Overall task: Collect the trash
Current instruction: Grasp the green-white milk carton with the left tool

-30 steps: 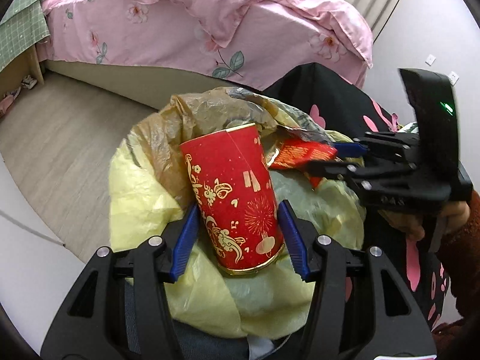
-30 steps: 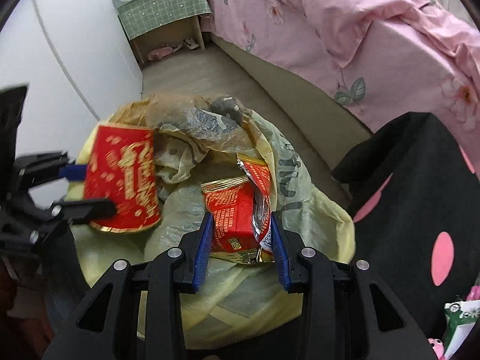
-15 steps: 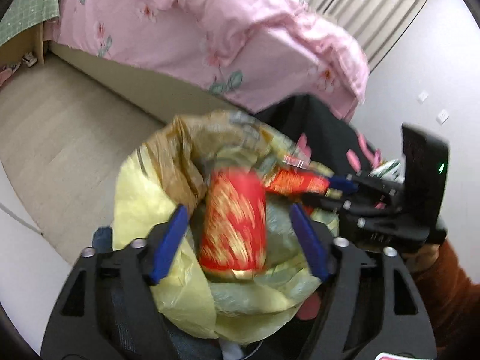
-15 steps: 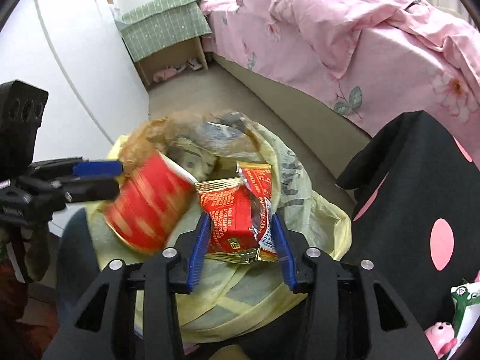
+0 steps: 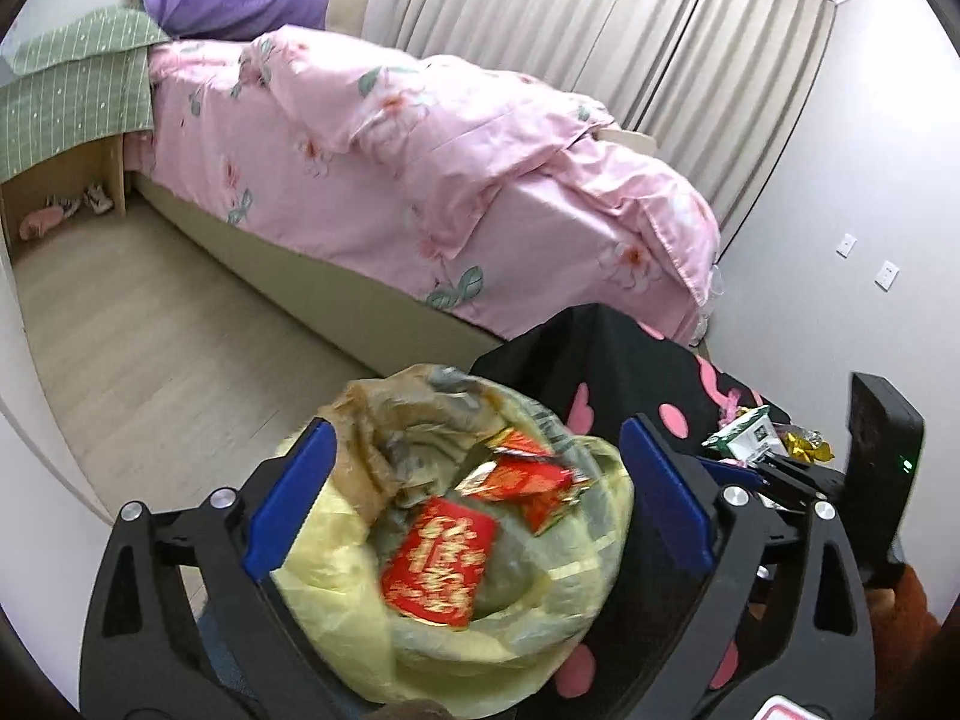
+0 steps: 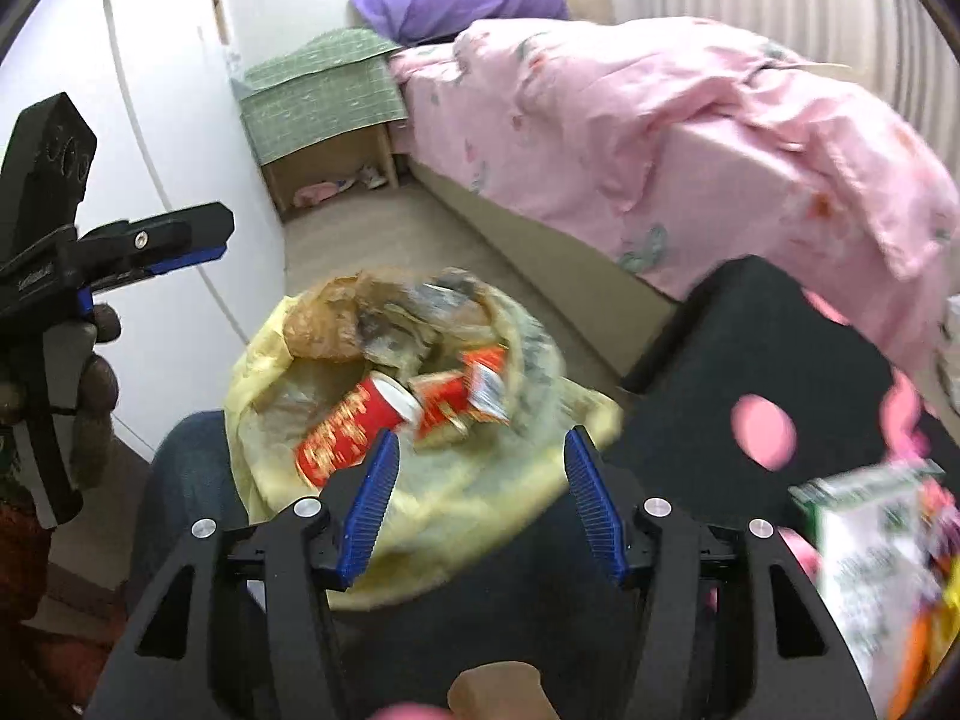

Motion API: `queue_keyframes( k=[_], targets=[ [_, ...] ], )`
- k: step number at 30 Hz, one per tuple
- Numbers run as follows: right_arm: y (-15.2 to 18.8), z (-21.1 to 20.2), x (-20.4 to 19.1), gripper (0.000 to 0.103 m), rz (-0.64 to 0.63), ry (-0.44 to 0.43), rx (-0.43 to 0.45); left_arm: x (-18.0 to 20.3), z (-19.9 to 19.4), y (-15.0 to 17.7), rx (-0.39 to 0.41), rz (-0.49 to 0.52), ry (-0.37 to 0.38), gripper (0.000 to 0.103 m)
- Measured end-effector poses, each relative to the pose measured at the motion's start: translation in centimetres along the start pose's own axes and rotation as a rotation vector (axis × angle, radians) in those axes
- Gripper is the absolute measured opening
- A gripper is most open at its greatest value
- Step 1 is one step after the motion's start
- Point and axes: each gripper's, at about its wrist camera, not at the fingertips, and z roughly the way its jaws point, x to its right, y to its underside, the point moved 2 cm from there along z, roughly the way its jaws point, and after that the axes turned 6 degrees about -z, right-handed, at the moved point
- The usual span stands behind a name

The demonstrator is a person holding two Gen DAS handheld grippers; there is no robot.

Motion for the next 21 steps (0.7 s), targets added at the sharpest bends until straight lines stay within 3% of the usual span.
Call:
queue_keyframes(
  k=[3, 9, 15, 21],
  targets=[
    [2.1, -3.6, 1.4, 0.054, 0.013, 0.108, 0.036, 2.8, 0.6, 1.0, -0.004, 0.021, 0.028, 0.092],
    [7.2, -10.9, 5.1, 0.054, 0.102, 0.298, 0.091, 9.3, 3.4, 4.3, -0.087, 0.095, 0.113, 0.092],
    [13.9, -15.8, 8.3, 0.054, 0.206, 0.42, 0.09, 15.5, 6.0, 7.7, -0.182, 0.172, 0.209, 0.092],
    [18.7, -18.1, 9.9, 0.054, 0.274, 0.497, 0.086, 20.9, 11.0, 9.2, -0.364, 0.168, 0.353, 0.093]
  ],
)
